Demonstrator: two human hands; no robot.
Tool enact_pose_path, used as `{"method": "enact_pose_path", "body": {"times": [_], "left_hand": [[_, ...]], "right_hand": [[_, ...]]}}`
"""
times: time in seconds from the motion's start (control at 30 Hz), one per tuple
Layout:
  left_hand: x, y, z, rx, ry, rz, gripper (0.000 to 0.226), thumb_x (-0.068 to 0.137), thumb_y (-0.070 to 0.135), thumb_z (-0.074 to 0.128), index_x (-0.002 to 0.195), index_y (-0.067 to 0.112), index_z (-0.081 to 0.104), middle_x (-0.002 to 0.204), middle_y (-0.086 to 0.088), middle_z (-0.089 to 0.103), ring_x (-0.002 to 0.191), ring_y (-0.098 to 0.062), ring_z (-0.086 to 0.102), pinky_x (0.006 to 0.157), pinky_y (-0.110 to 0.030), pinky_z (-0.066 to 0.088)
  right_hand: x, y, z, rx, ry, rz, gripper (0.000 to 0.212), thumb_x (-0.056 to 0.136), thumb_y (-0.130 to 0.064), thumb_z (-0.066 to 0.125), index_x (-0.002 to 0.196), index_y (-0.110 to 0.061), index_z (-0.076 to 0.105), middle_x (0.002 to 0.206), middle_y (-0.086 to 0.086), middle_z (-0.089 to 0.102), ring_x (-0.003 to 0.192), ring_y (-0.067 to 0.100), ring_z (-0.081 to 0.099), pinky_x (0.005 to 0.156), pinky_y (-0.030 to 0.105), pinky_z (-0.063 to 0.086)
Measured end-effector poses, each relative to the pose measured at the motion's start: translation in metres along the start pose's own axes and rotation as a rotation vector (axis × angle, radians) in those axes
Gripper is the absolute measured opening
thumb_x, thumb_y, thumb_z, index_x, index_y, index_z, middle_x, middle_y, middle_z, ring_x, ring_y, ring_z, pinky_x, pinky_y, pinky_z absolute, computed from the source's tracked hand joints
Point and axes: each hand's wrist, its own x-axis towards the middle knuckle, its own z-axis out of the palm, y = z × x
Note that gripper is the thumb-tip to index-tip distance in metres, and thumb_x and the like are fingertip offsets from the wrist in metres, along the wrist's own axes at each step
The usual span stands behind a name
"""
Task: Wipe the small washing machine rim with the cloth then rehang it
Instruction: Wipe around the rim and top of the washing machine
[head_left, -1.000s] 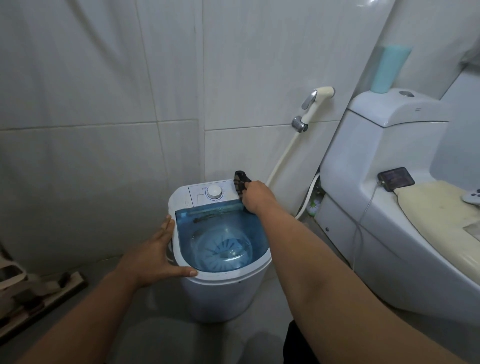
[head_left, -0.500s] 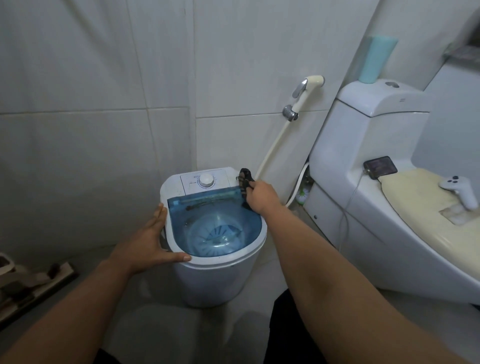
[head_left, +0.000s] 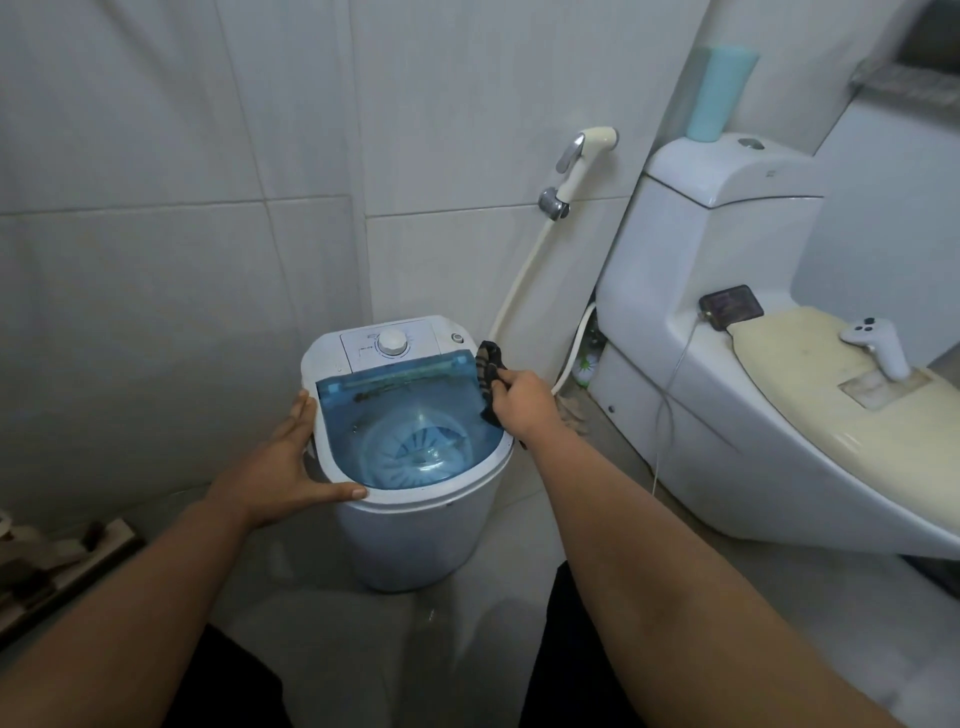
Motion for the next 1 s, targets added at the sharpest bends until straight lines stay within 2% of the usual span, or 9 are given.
{"method": "enact_pose_path", "body": {"times": [0.1,0.33,0.47,0.6,0.7,0.8,0.9,1.0], "left_hand": [[0.000,-0.002,0.002,-0.005,0.009,-0.005,0.154,0.044,0.089,0.076,0.161,0.033,-0.006,0.168,0.013,-0.012,0.153,-0.001,-0.009,0.123,-0.029,0.007],[0.000,-0.003,0.004,-0.014,0.016,-0.008,0.155,0.043,0.089,0.076,0.161,0.030,-0.006,0.168,0.013,-0.013,0.153,-0.002,-0.008,0.121,-0.027,0.005],[-0.002,0.000,0.005,-0.010,0.028,0.008,0.148,0.052,0.073,0.085,0.162,0.026,-0.002,0.169,0.009,-0.010,0.153,-0.003,-0.006,0.119,-0.024,0.004],[-0.003,0.004,0.005,-0.018,0.030,0.004,0.143,0.056,0.063,0.088,0.162,0.028,-0.001,0.169,0.008,-0.008,0.153,-0.004,-0.005,0.118,-0.023,0.004],[-0.003,0.004,0.003,-0.019,0.018,0.001,0.145,0.054,0.069,0.087,0.161,0.032,-0.002,0.169,0.009,-0.008,0.153,-0.003,-0.006,0.119,-0.025,0.005],[-0.005,0.006,0.002,-0.012,0.015,0.006,0.141,0.056,0.065,0.088,0.162,0.032,-0.001,0.169,0.009,-0.007,0.152,-0.001,-0.006,0.118,-0.024,0.004],[-0.005,0.007,0.003,-0.002,0.028,0.006,0.141,0.057,0.063,0.087,0.162,0.030,0.000,0.169,0.009,-0.007,0.151,0.001,-0.004,0.117,-0.023,0.005],[-0.005,0.007,0.002,0.009,0.022,-0.011,0.142,0.055,0.066,0.086,0.162,0.029,0.000,0.169,0.008,-0.006,0.151,-0.001,-0.001,0.117,-0.022,0.006]], "right_hand": [[-0.010,0.003,-0.001,0.018,0.009,0.018,0.029,0.095,-0.020,0.050,0.110,-0.011,0.073,0.100,0.017,0.073,0.092,0.037,0.066,0.079,0.034,0.053],[-0.031,0.009,0.001,0.097,0.063,0.050,0.030,0.096,-0.018,0.051,0.116,-0.010,0.071,0.105,0.017,0.074,0.095,0.035,0.067,0.078,0.029,0.050],[-0.039,0.012,0.003,0.113,0.086,0.071,0.035,0.097,-0.020,0.051,0.126,-0.011,0.068,0.110,0.016,0.073,0.100,0.033,0.067,0.083,0.030,0.050],[-0.045,0.017,0.009,0.132,0.083,0.097,0.037,0.096,-0.022,0.050,0.128,-0.013,0.066,0.108,0.014,0.074,0.098,0.032,0.068,0.079,0.027,0.050],[-0.055,0.019,0.012,0.131,0.118,0.111,0.038,0.096,-0.022,0.051,0.130,-0.014,0.066,0.109,0.011,0.074,0.099,0.029,0.067,0.076,0.023,0.044],[-0.068,0.021,0.019,0.141,0.161,0.109,0.037,0.095,-0.023,0.050,0.126,-0.014,0.068,0.101,0.011,0.072,0.094,0.028,0.066,0.076,0.026,0.050],[-0.082,0.024,0.028,0.180,0.196,0.116,0.042,0.093,-0.030,0.045,0.127,-0.018,0.066,0.108,0.009,0.066,0.098,0.026,0.064,0.085,0.036,0.055],[-0.101,0.023,0.039,0.210,0.267,0.089,0.041,0.097,-0.025,0.048,0.135,-0.016,0.061,0.127,0.007,0.058,0.113,0.021,0.057,0.097,0.034,0.050]]}}
